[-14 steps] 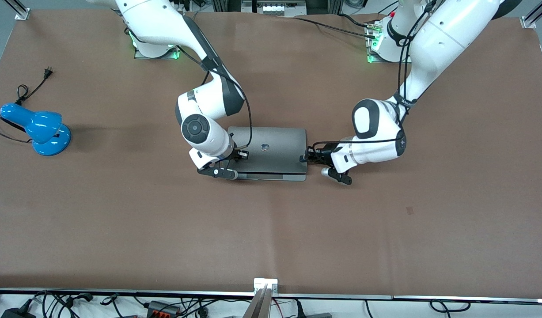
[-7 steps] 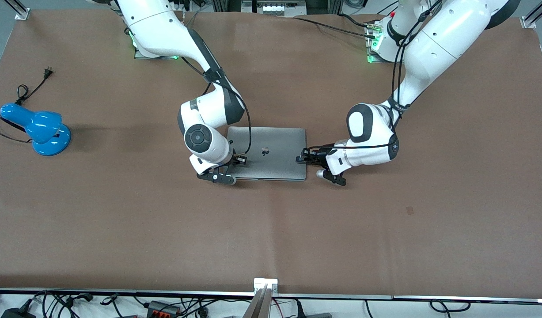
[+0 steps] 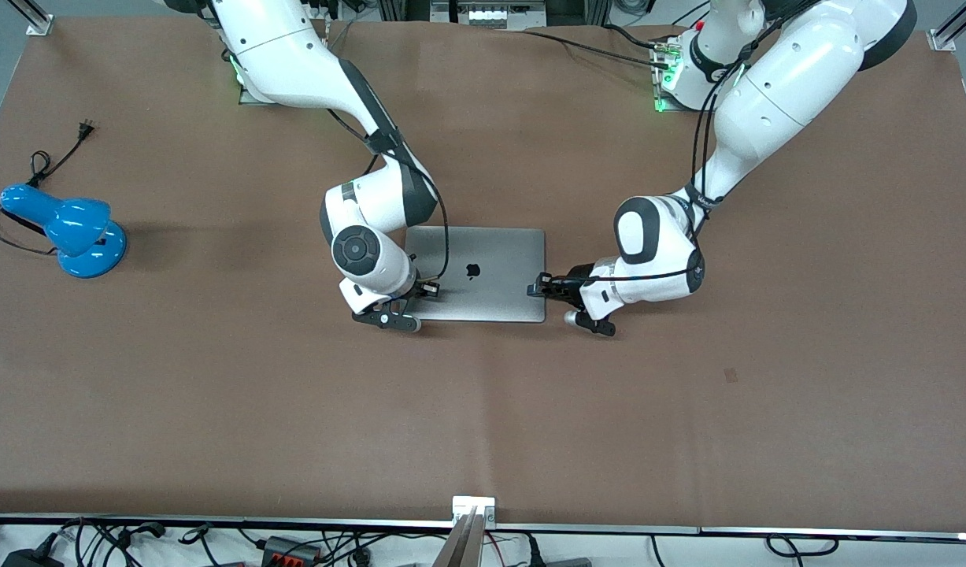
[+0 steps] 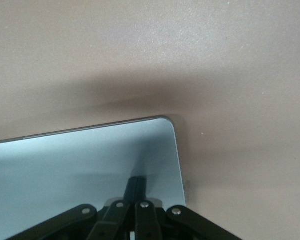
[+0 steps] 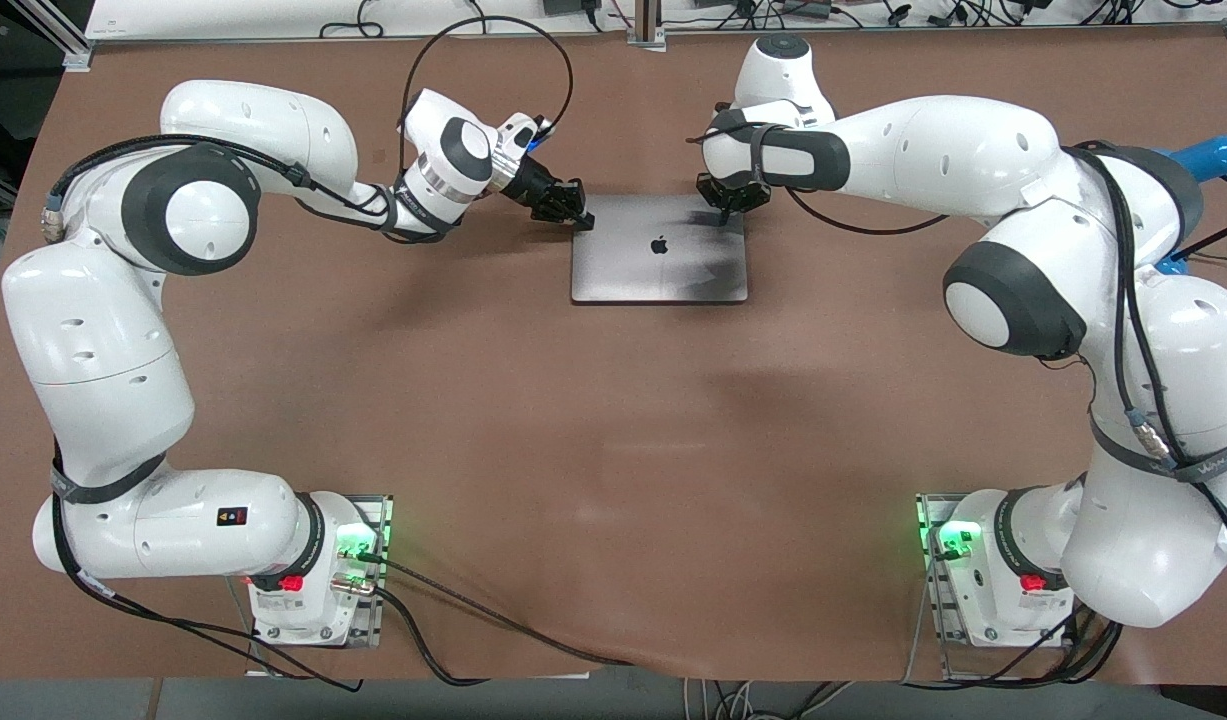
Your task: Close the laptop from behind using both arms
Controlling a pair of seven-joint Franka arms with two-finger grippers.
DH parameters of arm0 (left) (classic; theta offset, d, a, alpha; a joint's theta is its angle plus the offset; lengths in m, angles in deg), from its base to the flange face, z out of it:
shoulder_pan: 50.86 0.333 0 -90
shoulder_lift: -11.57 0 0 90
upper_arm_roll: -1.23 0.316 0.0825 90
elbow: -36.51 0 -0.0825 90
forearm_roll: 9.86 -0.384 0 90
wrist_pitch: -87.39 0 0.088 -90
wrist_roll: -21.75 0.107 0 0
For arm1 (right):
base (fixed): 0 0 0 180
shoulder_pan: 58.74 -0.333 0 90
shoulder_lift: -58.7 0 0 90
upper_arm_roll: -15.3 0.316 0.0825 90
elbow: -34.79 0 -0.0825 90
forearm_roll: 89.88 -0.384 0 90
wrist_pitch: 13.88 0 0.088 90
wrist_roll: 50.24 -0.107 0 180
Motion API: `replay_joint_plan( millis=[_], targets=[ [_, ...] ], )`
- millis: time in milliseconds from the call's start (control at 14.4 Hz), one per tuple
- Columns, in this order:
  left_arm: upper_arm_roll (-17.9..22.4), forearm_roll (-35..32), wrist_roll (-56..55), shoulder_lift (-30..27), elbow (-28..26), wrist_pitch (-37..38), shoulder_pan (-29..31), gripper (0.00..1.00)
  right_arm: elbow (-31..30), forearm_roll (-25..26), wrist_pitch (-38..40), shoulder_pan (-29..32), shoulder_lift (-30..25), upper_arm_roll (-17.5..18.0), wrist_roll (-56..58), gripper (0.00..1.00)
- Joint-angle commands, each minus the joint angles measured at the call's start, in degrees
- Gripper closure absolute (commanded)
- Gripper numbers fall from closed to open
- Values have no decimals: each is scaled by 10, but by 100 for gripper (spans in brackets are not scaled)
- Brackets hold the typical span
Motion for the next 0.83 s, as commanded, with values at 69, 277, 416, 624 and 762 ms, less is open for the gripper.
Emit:
replay_joint_plan(
  millis=[69, 277, 416, 624, 762],
  targets=[
    [2, -8, 6, 13, 14, -6, -5, 99, 15, 6, -10, -4, 20, -1, -4, 100],
    [2, -8, 1, 8, 7, -5, 2, 99, 25, 7, -9, -4, 19, -1, -3, 100],
    [2, -9, -1, -10, -5, 6, 10, 99, 31, 6, -6, -3, 16, -1, -3, 100],
    [2, -9, -3, -43, -7, 71, 26, 99, 31, 7, -6, -6, 14, -5, -2, 100],
    [5, -9, -6, -73, -7, 139, 44, 99, 31, 7, -5, -7, 9, -6, -2, 100]
  ],
)
